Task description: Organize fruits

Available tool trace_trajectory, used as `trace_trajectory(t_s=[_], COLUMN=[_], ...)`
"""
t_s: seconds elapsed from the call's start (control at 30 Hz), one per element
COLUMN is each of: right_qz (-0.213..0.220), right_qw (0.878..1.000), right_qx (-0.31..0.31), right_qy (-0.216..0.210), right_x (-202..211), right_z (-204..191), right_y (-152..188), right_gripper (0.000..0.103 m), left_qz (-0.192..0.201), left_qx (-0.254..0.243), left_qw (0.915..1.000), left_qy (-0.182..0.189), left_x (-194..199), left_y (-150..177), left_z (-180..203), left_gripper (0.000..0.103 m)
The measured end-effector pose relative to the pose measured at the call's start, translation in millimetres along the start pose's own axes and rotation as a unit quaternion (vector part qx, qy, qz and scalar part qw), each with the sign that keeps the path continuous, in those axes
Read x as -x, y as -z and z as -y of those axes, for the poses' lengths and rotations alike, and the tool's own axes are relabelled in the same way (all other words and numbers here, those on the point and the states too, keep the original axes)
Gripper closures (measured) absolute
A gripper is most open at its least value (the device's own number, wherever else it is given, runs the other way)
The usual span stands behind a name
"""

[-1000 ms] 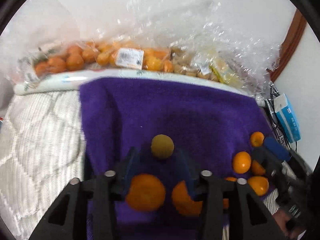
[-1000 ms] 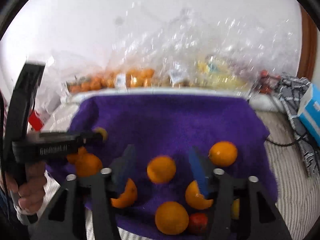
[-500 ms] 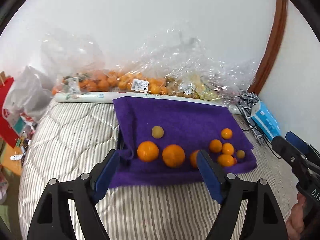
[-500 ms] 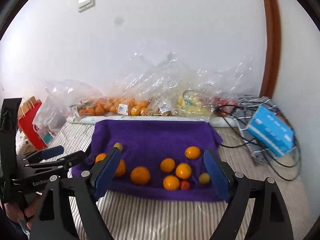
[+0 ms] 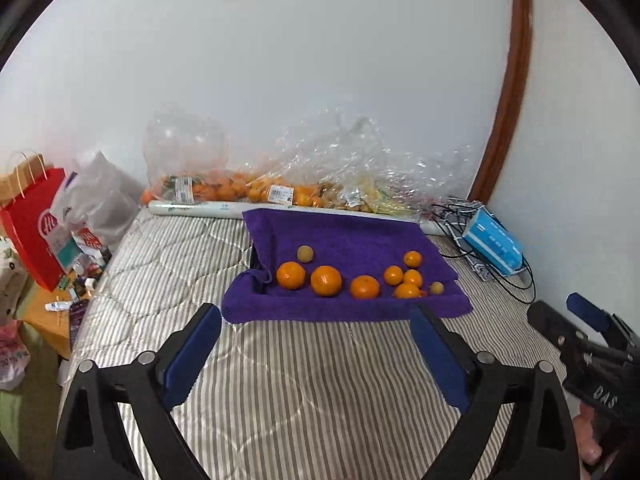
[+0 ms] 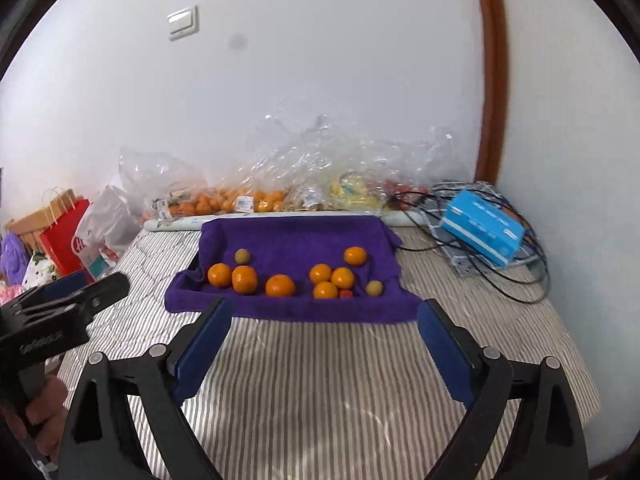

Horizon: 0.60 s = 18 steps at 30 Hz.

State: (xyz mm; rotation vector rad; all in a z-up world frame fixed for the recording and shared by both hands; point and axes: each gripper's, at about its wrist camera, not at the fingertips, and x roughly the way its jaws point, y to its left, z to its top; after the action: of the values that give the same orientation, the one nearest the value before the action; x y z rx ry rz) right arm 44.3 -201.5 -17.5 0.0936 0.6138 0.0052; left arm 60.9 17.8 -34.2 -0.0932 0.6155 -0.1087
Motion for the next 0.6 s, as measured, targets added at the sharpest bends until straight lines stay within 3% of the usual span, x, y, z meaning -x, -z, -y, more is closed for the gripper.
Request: trace_trajectory(t_s=[0.17, 0.6], right_qz=[0.016, 0.041], right_qw=[1.0, 0.999], right_qx=[-0.018, -0.002], right_qy=[-0.001, -0.002], right_x=[29, 66], right_z=[12, 16], right_y=[7, 16], right_gripper=[0.0, 0.0], left_qz=[0.021, 0.05], left_qx=[-0.012, -0.038], left_qw=[0.9997, 0.998], left_qy=[-0.006, -0.011], left_x=[28, 64], left_y=[10, 21], left_z=[10, 34], left_gripper=[0.005, 0.002])
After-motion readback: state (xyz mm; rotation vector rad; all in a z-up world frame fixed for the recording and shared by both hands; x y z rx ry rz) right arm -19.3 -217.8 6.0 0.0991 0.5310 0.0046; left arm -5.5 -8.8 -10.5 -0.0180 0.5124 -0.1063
